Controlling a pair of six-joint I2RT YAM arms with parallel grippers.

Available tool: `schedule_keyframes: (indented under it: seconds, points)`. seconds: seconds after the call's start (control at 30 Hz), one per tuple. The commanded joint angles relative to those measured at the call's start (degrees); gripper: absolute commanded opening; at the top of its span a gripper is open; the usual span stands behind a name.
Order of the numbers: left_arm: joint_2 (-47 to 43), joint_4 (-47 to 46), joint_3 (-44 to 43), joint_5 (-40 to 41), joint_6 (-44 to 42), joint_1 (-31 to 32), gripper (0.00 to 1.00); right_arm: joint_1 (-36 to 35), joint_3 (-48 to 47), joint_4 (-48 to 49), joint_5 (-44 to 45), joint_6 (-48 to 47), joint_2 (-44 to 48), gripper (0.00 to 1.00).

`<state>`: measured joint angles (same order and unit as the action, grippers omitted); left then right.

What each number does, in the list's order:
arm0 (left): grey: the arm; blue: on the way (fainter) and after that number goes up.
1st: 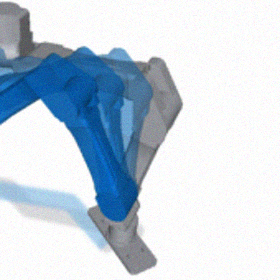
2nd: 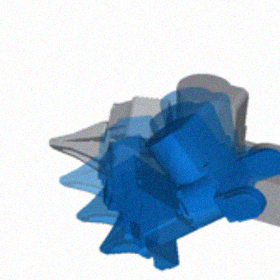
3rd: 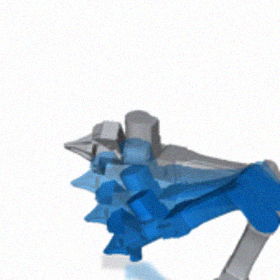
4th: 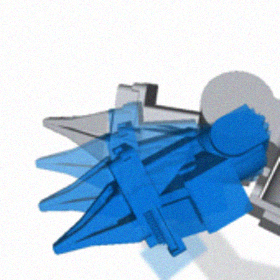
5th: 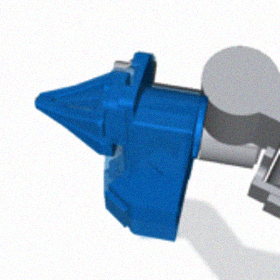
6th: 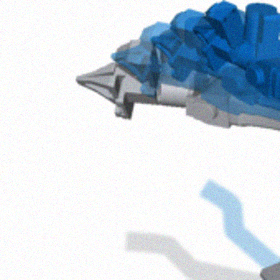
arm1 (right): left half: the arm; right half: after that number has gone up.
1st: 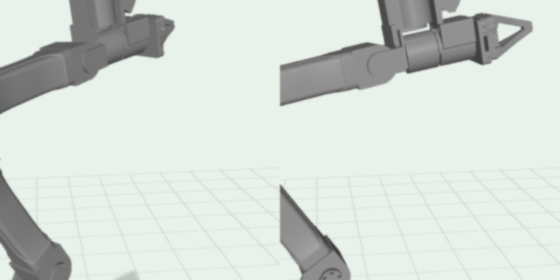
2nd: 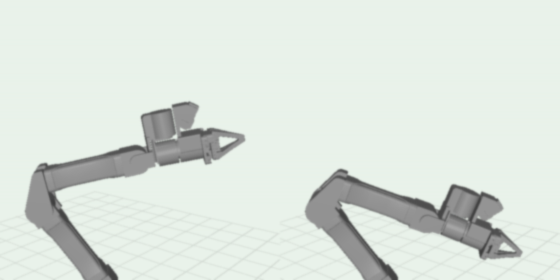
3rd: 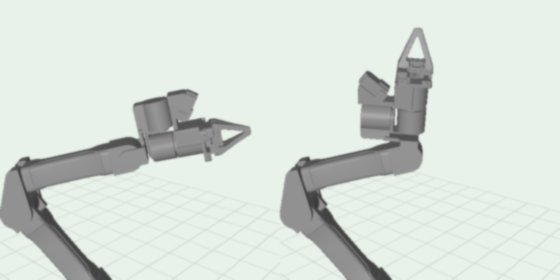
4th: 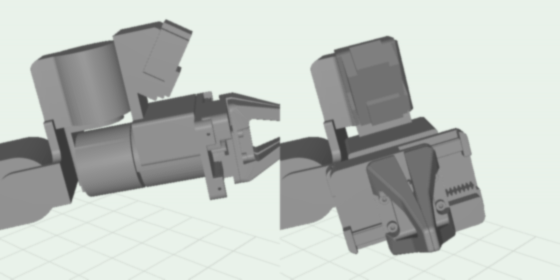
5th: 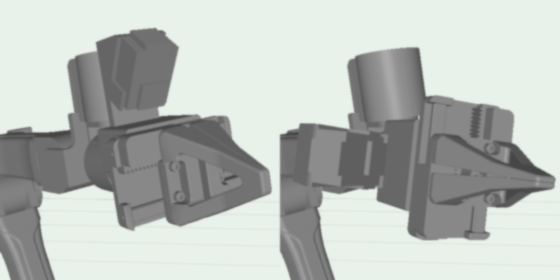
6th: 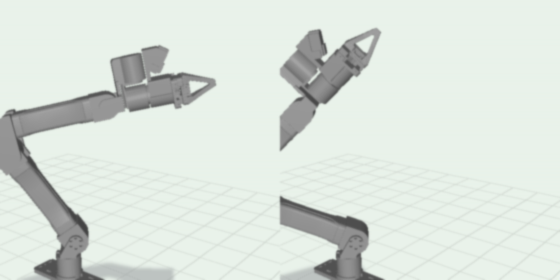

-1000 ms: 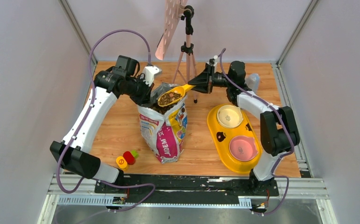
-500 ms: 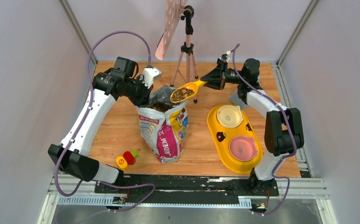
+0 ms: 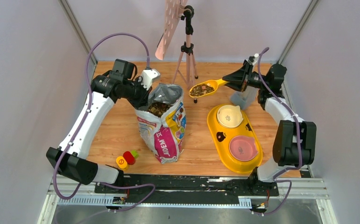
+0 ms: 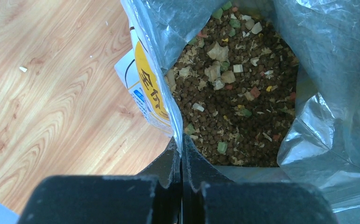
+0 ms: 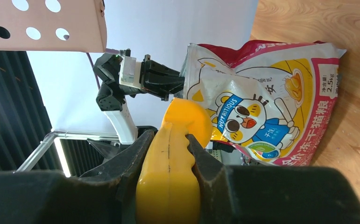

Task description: Serve the pet food

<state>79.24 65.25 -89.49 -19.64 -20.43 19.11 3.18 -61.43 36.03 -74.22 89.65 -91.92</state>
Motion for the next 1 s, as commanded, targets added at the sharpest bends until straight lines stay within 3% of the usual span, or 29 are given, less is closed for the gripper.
schedule_keyframes:
  seconds: [0.0, 0.97]
  points:
    - [-2.61, -2.29, 0.49, -1.74, -0.29, -0.43, 0.00, 2.92, 1.71, -0.36, -1.27, -2.38, 5.14, 0.00]
    - [-3.74, -1.55, 2.53, -3.31, -1.36, -0.83, 0.00, 28.33, 28.21, 8.67, 2.92, -6.62, 17.05, 0.00]
